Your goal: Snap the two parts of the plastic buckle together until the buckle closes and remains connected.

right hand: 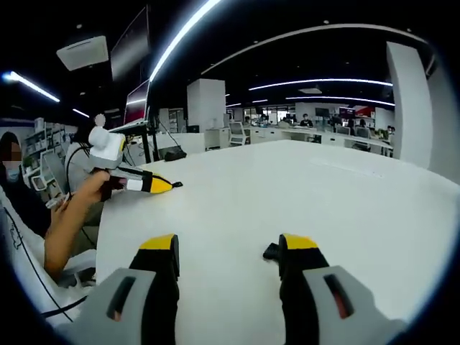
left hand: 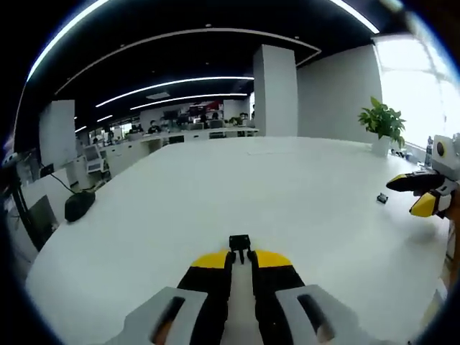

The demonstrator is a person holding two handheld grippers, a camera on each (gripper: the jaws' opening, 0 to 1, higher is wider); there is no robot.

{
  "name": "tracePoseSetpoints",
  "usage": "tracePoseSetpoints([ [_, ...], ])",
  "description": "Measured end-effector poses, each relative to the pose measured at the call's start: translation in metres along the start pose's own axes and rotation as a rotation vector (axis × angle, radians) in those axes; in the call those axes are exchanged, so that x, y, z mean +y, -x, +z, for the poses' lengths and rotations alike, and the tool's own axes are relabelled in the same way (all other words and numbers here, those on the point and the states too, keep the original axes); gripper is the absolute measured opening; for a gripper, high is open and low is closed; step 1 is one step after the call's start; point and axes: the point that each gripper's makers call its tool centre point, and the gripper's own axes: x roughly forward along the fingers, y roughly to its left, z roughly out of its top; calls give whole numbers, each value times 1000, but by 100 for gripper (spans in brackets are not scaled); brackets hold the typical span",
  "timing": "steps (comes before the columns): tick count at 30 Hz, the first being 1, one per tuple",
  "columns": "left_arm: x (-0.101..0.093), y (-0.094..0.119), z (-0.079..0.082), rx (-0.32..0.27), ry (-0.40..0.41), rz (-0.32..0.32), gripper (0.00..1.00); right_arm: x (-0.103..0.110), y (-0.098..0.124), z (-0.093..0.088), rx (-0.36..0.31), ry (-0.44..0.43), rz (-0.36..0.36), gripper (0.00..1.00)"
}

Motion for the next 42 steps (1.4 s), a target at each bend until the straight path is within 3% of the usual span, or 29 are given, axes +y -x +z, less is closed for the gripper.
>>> tracePoseSetpoints([
  [11,-1,3,-1,-11,12,7,10,-9,6,4,-13,-17,-25,56],
  [21,-1,4,-1,-19,-32,18,13,-18,5,0,-11,-38,-26,56],
  [24,-3,7,11,-79,-43,-1,22,-18,4,0,-8,-39,-10,57],
  [27,-7,14,21,-120,-35,-79,24,-17,3,1,-8,-38,2,57],
  [31,-5,20,30,-143,-4,-181,34,-14,3,4,-20,-53,33,57],
  [33,-7,25,36,-152,52,-281,37,-14,3,4,-24,-57,41,57],
  [40,14,37,49,-172,27,-290,36,-15,4,7,-27,-52,40,57],
  [42,13,40,54,-183,22,-322,37,-15,4,9,-29,-48,37,57],
])
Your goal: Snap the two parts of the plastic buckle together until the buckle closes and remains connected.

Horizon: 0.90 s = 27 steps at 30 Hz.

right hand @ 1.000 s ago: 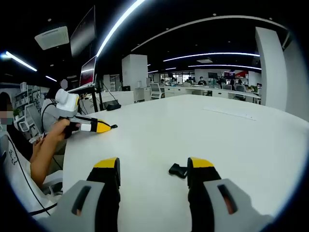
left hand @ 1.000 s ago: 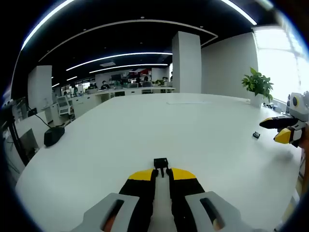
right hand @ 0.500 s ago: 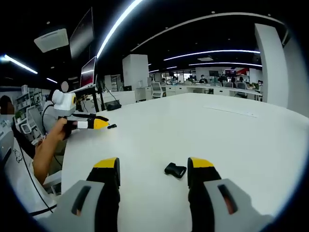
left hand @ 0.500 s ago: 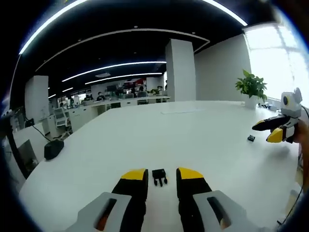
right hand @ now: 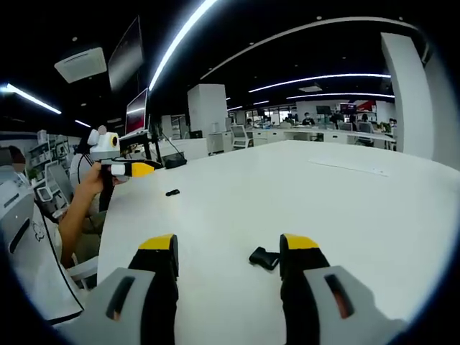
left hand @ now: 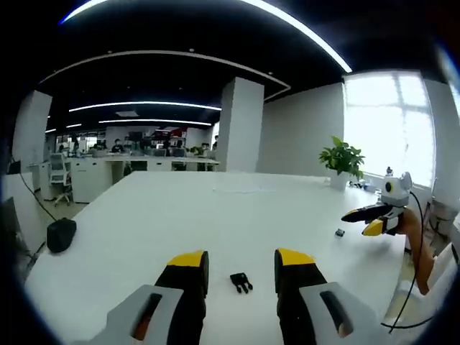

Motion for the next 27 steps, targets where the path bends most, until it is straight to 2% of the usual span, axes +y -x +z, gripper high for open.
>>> tracePoseSetpoints([
  [3,-3,0,4,2,-11,-39,37,0,1,3,-3,9,-2,57],
  [10,-2,-3,5,24,-72,-75,38,-1,3,6,-7,18,-9,57],
  [15,-8,-5,-6,70,-141,-132,41,-3,7,2,-6,8,-28,57],
  [17,-14,-5,-10,89,-143,-196,42,-4,9,2,-4,11,-34,58],
  [19,-15,-7,-11,100,-148,-223,43,-4,11,2,-1,16,-39,58],
  [25,-17,-11,-25,193,-288,-337,43,0,15,2,3,29,-37,58],
  [26,-21,-9,-27,208,-278,-381,43,1,15,2,2,28,-33,58],
  [27,-21,-9,-26,206,-269,-398,43,2,15,2,1,27,-32,58],
])
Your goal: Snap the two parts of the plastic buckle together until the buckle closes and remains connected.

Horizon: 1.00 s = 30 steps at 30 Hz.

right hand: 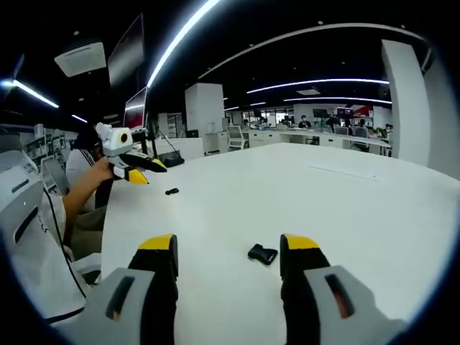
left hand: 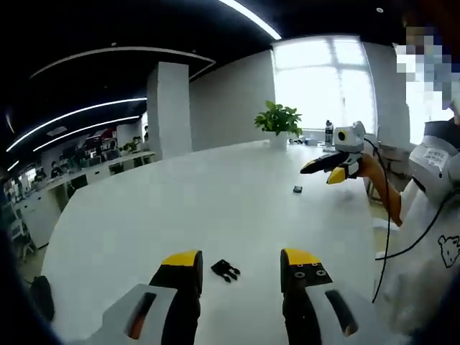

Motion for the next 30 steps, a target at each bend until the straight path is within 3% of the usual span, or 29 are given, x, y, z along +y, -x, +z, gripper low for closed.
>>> tracePoseSetpoints([
  [11,15,-9,-2,26,-36,-154,40,9,-1,1,0,0,26,58],
  [30,23,-25,-18,75,-94,-254,35,6,-3,1,9,-7,23,58],
])
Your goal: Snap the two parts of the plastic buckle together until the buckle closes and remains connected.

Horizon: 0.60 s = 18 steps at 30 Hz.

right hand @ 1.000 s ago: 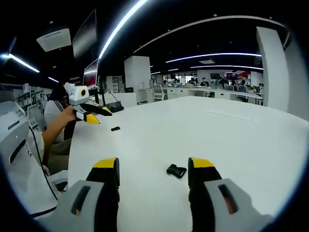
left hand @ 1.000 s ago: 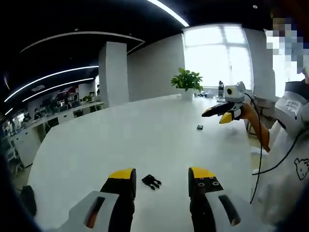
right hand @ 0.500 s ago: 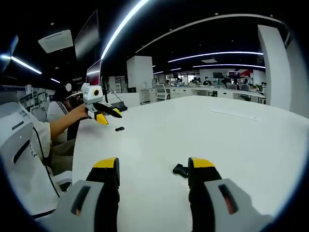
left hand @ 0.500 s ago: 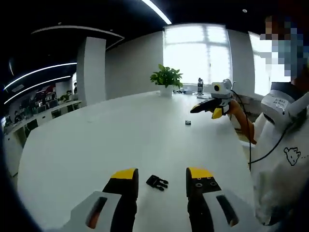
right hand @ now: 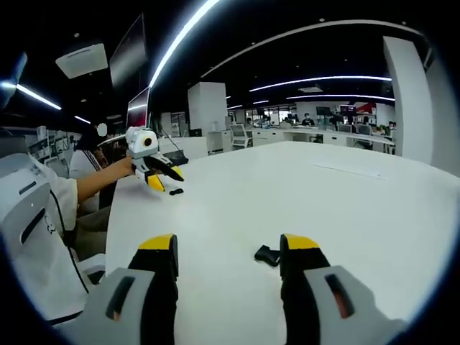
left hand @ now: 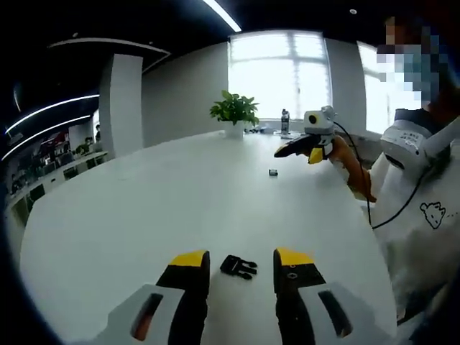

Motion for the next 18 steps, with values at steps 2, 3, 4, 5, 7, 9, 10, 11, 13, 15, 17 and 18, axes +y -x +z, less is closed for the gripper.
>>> tracePoseSetpoints([
  [2,1,-1,-2,11,-4,-9,33,0,1,0,-1,1,0,58],
  [3,3,-2,-3,19,0,-15,32,0,1,0,-1,3,-1,58],
  [4,3,-4,-3,20,5,-17,30,0,1,0,-1,3,-1,58],
  [5,4,-5,-4,21,9,-19,28,-1,1,0,-1,0,-2,58],
  [7,3,-7,-6,29,14,-27,27,-1,1,-1,-1,-2,-3,57],
  [9,2,-8,-9,39,19,-33,27,-2,2,-1,2,-2,-7,57],
  [10,1,-8,-10,46,18,-37,27,-2,3,-1,2,0,-8,57],
  [11,1,-8,-11,51,15,-38,27,-2,4,-1,1,1,-9,57],
  [13,1,-8,-12,58,12,-37,27,-2,5,-1,0,1,-11,57],
  [15,1,-8,-13,57,17,-35,26,-2,5,0,-2,2,-11,57],
  [17,1,-8,-12,53,25,-33,24,0,5,1,-5,3,-9,57],
  [18,1,-8,-12,51,27,-31,22,0,4,1,-7,4,-6,57],
])
